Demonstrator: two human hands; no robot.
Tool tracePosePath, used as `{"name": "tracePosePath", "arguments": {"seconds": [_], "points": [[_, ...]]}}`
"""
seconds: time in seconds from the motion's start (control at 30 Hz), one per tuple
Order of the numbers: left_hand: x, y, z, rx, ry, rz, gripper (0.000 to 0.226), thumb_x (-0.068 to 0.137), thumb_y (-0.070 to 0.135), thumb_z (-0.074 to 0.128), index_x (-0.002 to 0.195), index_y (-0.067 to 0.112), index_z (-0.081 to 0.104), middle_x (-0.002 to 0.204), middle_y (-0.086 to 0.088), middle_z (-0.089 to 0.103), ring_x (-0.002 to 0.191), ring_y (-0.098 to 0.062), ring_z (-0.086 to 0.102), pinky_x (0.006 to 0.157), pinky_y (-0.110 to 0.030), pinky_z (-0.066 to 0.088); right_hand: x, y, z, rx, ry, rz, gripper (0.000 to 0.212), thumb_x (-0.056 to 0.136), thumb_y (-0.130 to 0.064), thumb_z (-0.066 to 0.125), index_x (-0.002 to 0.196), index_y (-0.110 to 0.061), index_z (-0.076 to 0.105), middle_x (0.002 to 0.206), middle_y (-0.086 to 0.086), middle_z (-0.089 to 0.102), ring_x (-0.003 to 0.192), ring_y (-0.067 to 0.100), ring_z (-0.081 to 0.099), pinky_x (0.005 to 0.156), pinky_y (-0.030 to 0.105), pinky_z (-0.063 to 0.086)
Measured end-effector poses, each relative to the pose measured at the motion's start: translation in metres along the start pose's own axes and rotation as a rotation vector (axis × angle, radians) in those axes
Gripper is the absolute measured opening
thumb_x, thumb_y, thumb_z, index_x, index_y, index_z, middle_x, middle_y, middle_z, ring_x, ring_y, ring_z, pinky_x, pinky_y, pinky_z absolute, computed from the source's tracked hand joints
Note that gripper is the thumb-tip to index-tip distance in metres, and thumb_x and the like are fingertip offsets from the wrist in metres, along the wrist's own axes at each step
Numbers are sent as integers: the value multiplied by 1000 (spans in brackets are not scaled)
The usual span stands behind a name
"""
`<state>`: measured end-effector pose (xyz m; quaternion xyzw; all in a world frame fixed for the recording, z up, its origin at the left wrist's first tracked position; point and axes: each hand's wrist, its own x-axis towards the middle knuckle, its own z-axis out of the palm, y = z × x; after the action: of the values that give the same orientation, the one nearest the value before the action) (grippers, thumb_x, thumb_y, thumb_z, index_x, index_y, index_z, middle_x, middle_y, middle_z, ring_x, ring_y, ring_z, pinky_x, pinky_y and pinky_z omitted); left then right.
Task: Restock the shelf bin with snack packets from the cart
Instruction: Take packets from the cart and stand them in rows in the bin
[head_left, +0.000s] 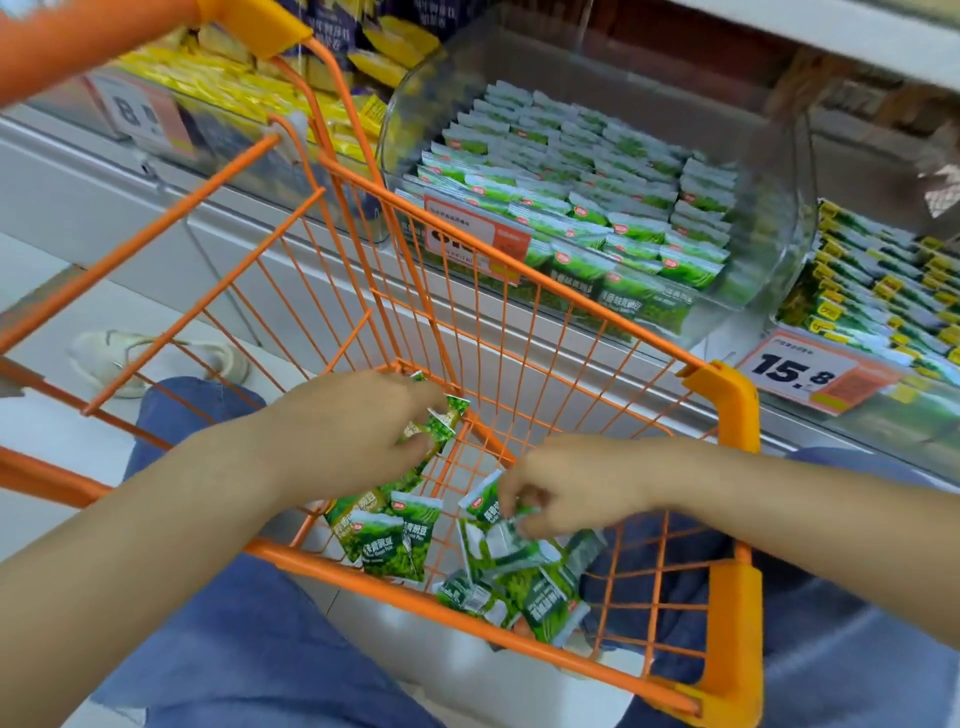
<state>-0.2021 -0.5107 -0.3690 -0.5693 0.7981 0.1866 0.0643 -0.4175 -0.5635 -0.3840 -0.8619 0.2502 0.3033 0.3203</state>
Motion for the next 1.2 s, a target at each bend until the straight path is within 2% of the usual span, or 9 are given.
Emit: {"name": "tracePosePath", "arguments": {"seconds": [0.17,0.27,0.37,0.47,0.57,0.7,0.8,0.93,1.2], "points": [[-3,7,-4,-172,288,159,90,80,-3,57,141,49,17,149,19,23,131,-14,38,84,-33,48,-19,-5,-29,1022,377,-17,6,81,-9,60,77,-11,56,58,-4,52,55,7,57,58,20,51],[0,12,-4,-63,476,301,75,82,21,69,143,40,30,149,9,34,130,-14,38,91,-33,48,-25,-7,-38,1361,363,-45,12,89,3,45,86,-7,52,62,-1,43,51,8,54,54,23,53],[2,13,-8,-125,629,298,46,86,40,56,131,34,49,129,10,57,116,-8,52,91,-27,46,-30,-9,-44,1527,336,-87,21,92,2,39,102,-3,57,55,1,45,47,11,58,53,24,56],[-1,17,-13,-451,534,98,43,87,61,46,121,37,57,108,19,66,99,-1,62,81,-35,52,-34,-10,-51,1524,507,-120,21,93,-7,47,108,-8,62,54,1,47,52,15,61,50,22,54],[0,18,-17,-891,455,7,49,86,61,50,109,19,62,83,-2,66,82,-19,64,79,-46,53,-39,-11,-55,1322,700,-132,31,80,-33,64,103,-14,70,75,3,65,73,15,66,58,21,52],[6,21,-33,-1267,350,-18,51,88,52,59,125,18,57,110,-16,65,101,-26,66,85,-46,56,-35,-18,-53,1118,913,-195,45,58,-55,82,95,-30,72,85,-12,66,83,8,66,73,25,54],[9,33,-45,-1281,318,-31,67,79,59,62,133,19,53,124,-2,63,112,-11,62,87,-31,56,-34,-22,-55,1182,1061,-256,36,58,-45,82,87,-26,72,73,-13,61,74,9,64,75,29,55],[18,51,-55,-1255,369,40,38,77,31,66,115,24,62,106,5,73,100,-9,68,77,-19,52,-43,-20,-58,1235,1114,-285,33,59,-33,72,86,-15,71,73,-5,65,71,13,63,75,38,56],[38,72,-56,-1191,395,32,23,82,4,69,90,25,62,78,14,73,75,-1,69,65,-12,49,-58,-3,-49,1290,1208,-267,18,67,-30,69,79,-18,76,92,-6,75,86,12,70,74,23,56]]}}
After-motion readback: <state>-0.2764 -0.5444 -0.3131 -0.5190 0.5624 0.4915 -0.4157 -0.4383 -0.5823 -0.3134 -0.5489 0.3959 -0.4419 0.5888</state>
